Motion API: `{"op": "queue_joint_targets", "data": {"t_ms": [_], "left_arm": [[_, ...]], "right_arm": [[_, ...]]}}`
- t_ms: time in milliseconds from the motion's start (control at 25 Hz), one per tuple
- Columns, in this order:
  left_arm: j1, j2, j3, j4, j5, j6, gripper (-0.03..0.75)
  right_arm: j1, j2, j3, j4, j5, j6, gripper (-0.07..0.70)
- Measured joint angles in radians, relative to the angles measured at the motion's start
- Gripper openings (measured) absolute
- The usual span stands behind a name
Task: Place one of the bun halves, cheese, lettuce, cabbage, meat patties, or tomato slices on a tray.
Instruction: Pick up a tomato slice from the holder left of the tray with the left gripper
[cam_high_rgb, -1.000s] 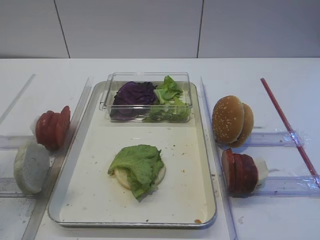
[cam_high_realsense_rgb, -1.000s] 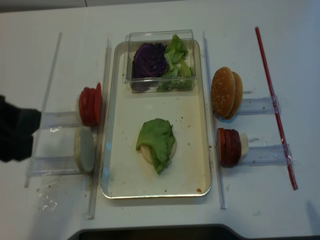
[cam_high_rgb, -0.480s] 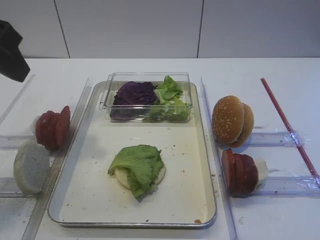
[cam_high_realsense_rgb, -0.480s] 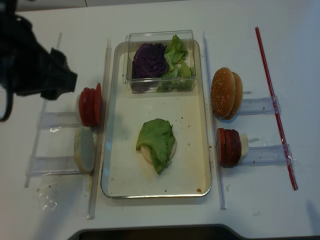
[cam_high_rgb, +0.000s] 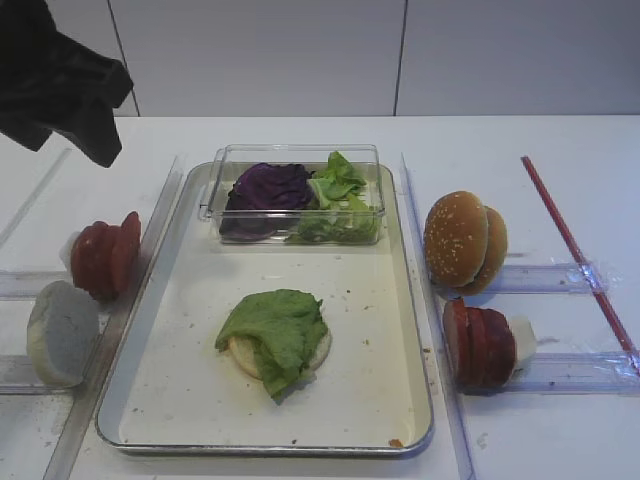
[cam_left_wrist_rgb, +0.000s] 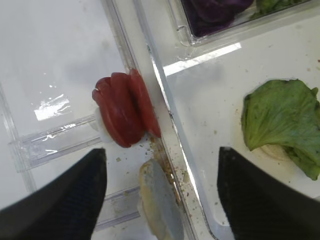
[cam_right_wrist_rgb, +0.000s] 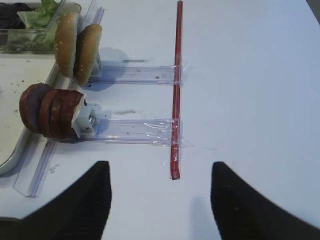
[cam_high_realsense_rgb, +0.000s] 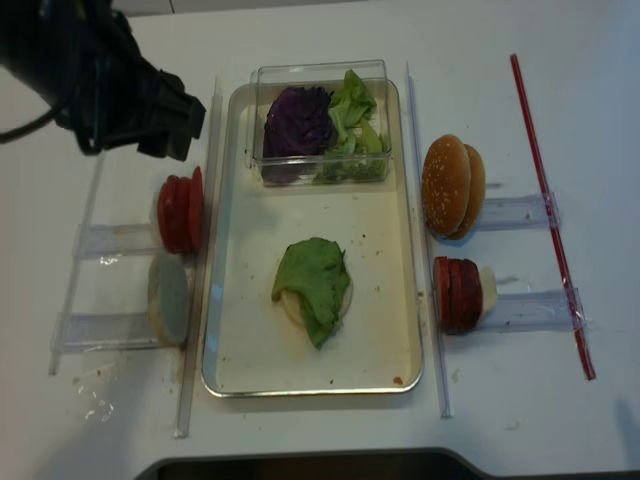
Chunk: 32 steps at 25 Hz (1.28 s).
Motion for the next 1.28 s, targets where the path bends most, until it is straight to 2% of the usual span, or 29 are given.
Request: {"op": "queue_joint_targets", "data": {"t_ms": [320,600,1120,1280], "left_arm": [[0.0,0.119,-0.049,-0.027,0.006,0.0,0.437],[-0.001,0.214,-0.053,-0.034,0.004,-0.001,0.437],[-0.001,0.341,-0.055,-0.034,-0.075,-0.003,0.437],[-0.001,0.375,-0.058,-0.015,-0.083,-0.003,0.437]], "right_arm": [[0.0,0.0,0.0,0.0,0.0,0.0,0.454],[0.0,0.0,0.0,0.0,0.0,0.0,0.454],[0.0,0.0,0.0,-0.002,0.0,0.0,0.426],[0.0,0.0,0.0,-0.002,0.0,0.0,0.426]]}}
